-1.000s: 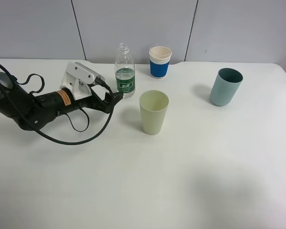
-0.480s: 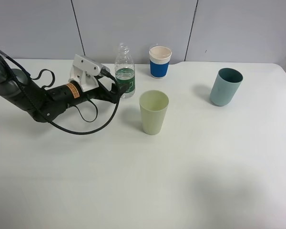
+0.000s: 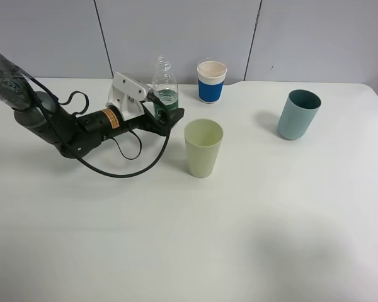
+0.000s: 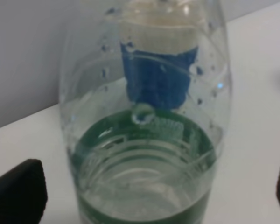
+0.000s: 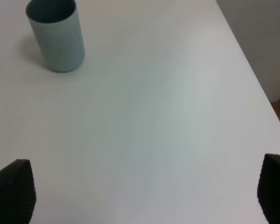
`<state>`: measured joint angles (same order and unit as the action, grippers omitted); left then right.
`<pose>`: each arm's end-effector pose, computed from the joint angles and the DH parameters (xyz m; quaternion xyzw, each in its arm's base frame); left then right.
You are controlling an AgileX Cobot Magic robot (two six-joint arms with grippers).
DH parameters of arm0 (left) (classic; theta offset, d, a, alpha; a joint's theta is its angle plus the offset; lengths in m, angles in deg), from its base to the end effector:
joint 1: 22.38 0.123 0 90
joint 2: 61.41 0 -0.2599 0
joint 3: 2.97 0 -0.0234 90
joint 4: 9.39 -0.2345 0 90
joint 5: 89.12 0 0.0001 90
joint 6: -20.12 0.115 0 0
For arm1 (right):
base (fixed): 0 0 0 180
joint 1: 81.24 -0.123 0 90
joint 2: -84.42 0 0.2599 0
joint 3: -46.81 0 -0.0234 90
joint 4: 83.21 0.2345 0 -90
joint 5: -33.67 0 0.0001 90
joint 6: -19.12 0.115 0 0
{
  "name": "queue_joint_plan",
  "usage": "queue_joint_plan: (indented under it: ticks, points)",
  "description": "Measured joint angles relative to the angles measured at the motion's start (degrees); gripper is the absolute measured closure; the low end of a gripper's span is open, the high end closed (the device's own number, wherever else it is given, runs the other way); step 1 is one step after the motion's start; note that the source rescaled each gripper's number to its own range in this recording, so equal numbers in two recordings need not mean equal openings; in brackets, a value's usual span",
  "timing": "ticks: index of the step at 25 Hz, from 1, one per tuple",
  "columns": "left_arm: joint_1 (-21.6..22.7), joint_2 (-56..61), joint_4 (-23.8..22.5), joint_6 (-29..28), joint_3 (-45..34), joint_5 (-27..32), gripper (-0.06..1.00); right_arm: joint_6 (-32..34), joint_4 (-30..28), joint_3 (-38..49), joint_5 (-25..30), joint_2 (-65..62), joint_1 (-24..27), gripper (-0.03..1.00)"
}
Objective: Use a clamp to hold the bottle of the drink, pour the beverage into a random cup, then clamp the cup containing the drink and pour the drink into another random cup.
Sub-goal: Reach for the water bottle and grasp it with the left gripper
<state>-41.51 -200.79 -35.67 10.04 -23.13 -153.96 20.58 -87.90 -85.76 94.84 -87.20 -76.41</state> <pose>0.3682 -0.1765 0.0674 0.2663 0.6974 -0.2494 0.6168 0.0252 -0.0104 0.2600 0.0486 0.8504 -0.0562 0.5208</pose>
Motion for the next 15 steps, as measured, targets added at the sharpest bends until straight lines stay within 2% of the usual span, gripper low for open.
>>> queue_joint_plan:
  ticks: [15]
  points:
    - [-0.3, -4.3, -0.1, 0.3, 7.7, 0.0, -0.06, 0.0, 0.0, 0.0, 0.0, 0.0, 0.0, -0.03]
